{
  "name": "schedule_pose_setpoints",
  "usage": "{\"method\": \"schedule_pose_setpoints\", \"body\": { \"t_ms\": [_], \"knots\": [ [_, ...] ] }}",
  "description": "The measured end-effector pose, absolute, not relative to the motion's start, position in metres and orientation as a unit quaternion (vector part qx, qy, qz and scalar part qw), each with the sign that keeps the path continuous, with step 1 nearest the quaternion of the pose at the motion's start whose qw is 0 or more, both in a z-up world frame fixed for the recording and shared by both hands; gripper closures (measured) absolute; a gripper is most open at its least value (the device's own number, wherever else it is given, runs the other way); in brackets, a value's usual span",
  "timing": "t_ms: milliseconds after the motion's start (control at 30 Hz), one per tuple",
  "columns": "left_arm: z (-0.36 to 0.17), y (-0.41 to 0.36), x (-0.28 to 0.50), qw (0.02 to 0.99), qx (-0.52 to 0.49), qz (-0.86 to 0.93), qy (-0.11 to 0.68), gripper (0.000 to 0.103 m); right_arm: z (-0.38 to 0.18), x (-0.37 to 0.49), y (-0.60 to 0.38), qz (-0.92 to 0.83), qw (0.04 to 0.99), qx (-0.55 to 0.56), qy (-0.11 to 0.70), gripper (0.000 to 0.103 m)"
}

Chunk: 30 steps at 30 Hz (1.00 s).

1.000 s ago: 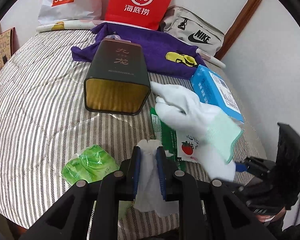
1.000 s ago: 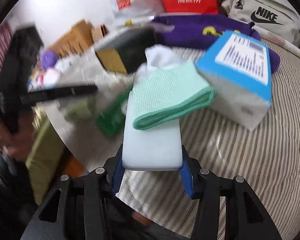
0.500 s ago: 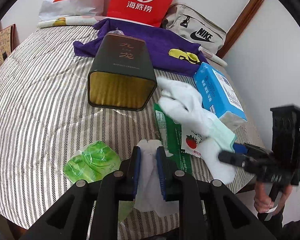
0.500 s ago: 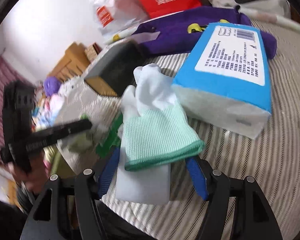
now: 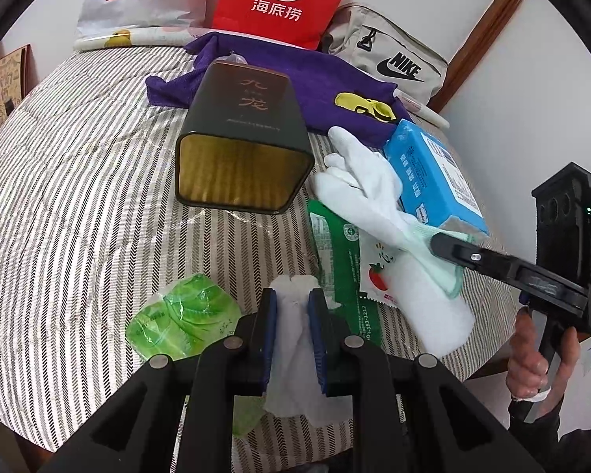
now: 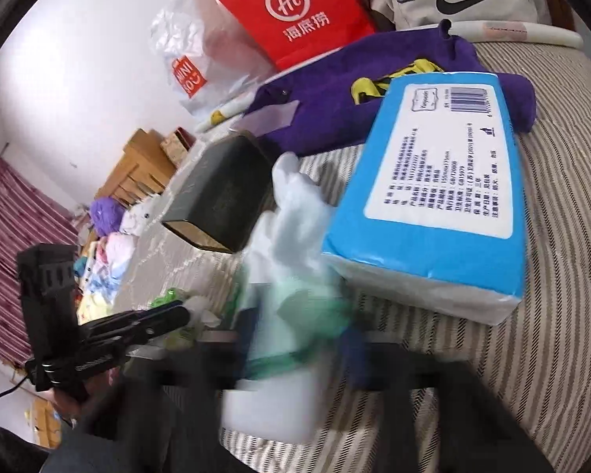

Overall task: Organize soft objects
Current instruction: 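Carry the glove with the right tool while the left tool carries the white cloth toward the purple towel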

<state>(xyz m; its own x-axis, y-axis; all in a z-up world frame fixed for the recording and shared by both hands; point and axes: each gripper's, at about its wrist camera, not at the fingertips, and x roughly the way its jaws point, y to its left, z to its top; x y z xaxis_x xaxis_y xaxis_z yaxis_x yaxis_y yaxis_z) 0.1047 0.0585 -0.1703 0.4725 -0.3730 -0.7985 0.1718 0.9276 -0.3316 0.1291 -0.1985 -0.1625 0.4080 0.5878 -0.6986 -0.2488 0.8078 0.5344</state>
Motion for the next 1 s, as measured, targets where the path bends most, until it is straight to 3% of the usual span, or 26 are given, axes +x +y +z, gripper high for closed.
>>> {"method": "schedule_pose_setpoints", "body": {
  "t_ms": [467,800,1000],
  "knots": [
    [-0.167,0.058,0.102,0.860,-0.093,-0.134,0.484,0.086,-0.102,0.051,-0.269,0.229,0.876,0.163,0.391,0.096],
    [-0.170,0.050,0.104,0.858,-0.087,-0.127,0.491,0.086,-0.164,0.058,-0.264,0.194,0.855,0.169,0.450,0.096],
    [-0.171,0.053,0.107,0.857,-0.094,-0.125,0.490,0.086,-0.161,0.084,-0.237,0.217,0.852,0.194,0.434,0.096]
  ]
}}
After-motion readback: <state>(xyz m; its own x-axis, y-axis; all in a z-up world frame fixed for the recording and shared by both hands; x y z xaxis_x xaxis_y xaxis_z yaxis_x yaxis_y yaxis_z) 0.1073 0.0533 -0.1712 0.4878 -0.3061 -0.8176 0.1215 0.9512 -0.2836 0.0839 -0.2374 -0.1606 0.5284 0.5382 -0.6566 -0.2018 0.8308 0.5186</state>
